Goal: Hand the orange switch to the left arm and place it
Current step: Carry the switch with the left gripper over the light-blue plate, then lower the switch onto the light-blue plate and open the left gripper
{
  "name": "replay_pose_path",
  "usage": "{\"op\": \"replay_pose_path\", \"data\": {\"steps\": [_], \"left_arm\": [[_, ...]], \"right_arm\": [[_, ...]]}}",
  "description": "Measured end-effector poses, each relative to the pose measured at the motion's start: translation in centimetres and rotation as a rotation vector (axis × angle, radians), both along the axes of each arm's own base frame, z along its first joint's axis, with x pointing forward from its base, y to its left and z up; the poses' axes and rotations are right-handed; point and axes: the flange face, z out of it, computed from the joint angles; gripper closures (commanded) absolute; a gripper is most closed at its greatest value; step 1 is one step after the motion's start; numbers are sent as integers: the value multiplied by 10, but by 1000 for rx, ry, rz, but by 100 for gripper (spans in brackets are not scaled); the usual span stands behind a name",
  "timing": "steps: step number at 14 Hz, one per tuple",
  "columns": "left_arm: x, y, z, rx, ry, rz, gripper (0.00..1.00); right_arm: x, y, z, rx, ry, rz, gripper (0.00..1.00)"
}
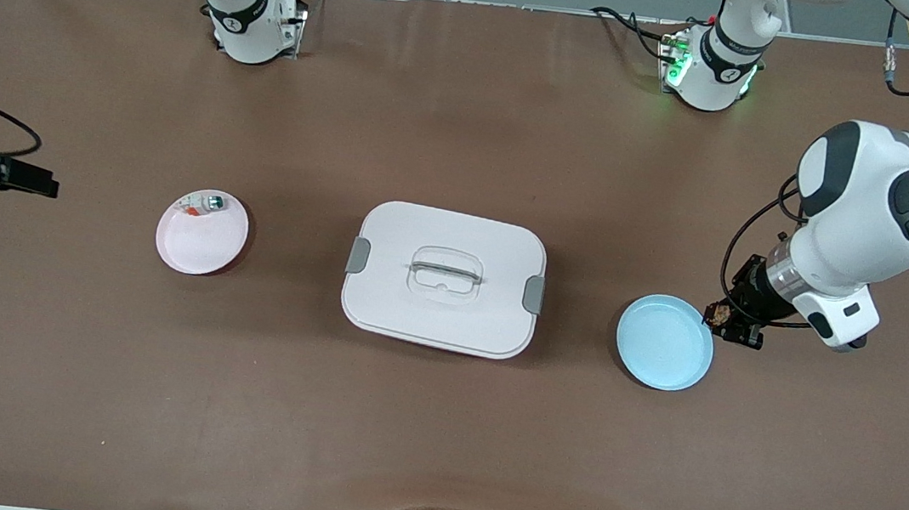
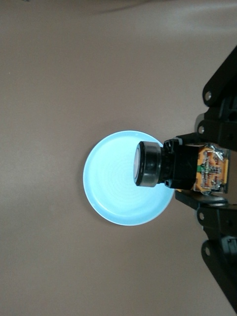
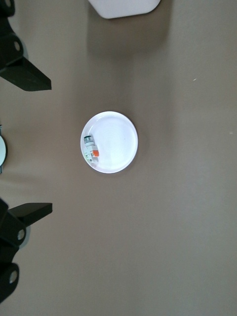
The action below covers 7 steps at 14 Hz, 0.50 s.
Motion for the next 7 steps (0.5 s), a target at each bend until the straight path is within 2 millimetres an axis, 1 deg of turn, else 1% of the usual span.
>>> {"op": "replay_pose_path", "data": {"steps": [1, 3, 5, 7], "left_arm": [[-2, 7, -10, 1, -15, 2, 100], [-9, 16, -31, 2, -37, 5, 100], [-19, 18, -52, 5, -32, 3, 100], [-26, 13, -70, 8, -9, -5, 100]], "right_arm": [[-4, 0, 8, 1, -13, 1, 0], [-7, 1, 17, 3, -30, 3, 0], [-10, 3, 22, 6, -39, 7, 0], [-12, 2, 21, 7, -51, 7, 0]]}}
